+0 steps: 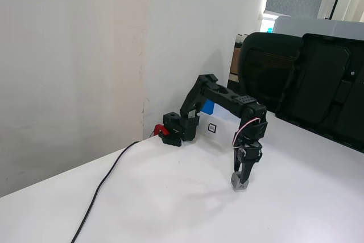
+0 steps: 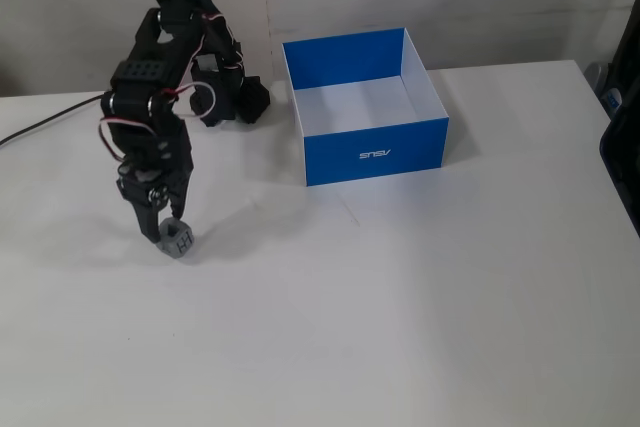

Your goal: Grasp the gray block and put it in the box.

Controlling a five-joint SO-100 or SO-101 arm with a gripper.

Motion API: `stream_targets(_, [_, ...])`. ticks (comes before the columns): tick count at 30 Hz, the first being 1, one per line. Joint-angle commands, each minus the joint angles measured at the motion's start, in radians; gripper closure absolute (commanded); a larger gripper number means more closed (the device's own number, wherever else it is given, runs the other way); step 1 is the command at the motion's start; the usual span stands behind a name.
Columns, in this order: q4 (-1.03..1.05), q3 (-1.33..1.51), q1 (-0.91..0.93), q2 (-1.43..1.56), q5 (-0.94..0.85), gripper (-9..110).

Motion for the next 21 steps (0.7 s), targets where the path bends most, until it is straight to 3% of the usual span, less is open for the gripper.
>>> stream_targets(1, [0.000,0.000,0.003,0.158,-0.003,101])
stream_targets(21, [-0.043,0.336,0.098,0.502,-0.003,101])
